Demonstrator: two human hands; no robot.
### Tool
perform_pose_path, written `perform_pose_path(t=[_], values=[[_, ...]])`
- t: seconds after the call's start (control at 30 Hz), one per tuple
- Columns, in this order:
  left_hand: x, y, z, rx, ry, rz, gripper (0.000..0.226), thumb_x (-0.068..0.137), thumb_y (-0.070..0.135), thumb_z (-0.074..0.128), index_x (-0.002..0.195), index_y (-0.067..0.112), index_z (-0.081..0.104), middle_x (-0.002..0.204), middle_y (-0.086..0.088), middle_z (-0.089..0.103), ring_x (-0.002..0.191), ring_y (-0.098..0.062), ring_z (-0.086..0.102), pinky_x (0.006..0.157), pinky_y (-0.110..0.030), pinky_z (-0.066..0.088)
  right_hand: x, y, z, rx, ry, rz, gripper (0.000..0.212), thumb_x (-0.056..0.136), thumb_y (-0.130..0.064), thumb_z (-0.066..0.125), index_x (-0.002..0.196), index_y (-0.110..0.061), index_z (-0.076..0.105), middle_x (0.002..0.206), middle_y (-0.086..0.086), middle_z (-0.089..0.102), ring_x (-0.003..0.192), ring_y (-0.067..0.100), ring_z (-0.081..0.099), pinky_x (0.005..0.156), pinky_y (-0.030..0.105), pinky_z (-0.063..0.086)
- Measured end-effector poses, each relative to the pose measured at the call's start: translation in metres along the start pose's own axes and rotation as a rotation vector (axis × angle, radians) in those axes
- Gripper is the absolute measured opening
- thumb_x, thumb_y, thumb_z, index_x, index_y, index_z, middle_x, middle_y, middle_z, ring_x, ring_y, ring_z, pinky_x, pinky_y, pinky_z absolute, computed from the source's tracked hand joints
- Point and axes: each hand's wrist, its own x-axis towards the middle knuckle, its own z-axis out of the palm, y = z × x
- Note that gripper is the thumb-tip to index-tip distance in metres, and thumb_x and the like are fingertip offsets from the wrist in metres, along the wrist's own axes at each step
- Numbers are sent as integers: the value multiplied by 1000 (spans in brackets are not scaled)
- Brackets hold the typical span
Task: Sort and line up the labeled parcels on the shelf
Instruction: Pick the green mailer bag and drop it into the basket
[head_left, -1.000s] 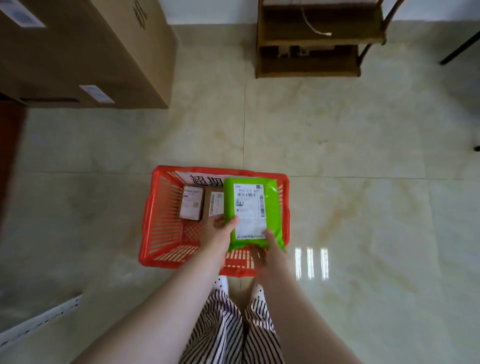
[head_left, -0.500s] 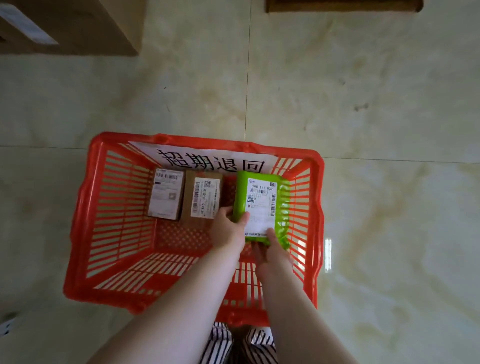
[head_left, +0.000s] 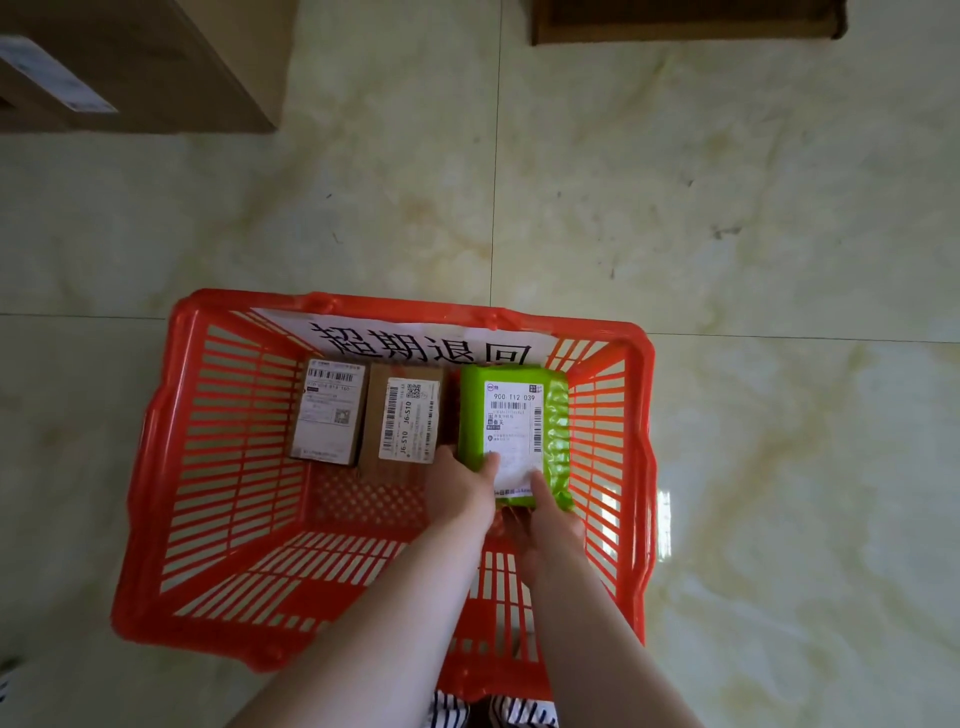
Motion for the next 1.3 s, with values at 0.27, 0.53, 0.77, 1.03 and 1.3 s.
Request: perform_pose_path(t=[0.27,0.53,0.77,1.03,1.3], values=[[-4,6,-7,46,5,52,45,88,35,66,123,9,56,121,-8,64,108,-27,62,72,-25,40,-66,-31,6,85,-41,76,56,78,-42,78,115,-3,61,105,20,70,84,35,74,75,51,61],[-22,8,-24,16,-28,52,57,88,36,65,134,7,48,135,-10,56,121,-28,55,89,-29,44,-100,-41,1,146,-65,80,50,87,-31,73,121,3,56,112,24,67,85,32,68,70,41,59],[-53,17,-67,-66,-56,16,59,87,39,65,135,9,49,137,-8,54,119,-25,57,85,-28,51,-164,-51,-7,84,-89,58,29,91,-31,68,103,-5,60,122,22,62,111,34,63,89,43,56],[-163,47,-208,-506,-193,30,31,90,35,62,113,15,68,114,-1,70,98,-14,64,87,-30,49,-337,-81,-37,12,-461,-249,20,95,-24,63,113,-14,67,102,2,76,87,11,73,69,23,57],[-326,10,-430,-1174,-4,79,9,92,10,58,89,17,63,72,4,70,64,-7,63,68,-20,52,-571,-59,-30,-423,-877,-451,37,93,-25,63,127,-10,64,120,12,71,107,22,67,100,37,51]])
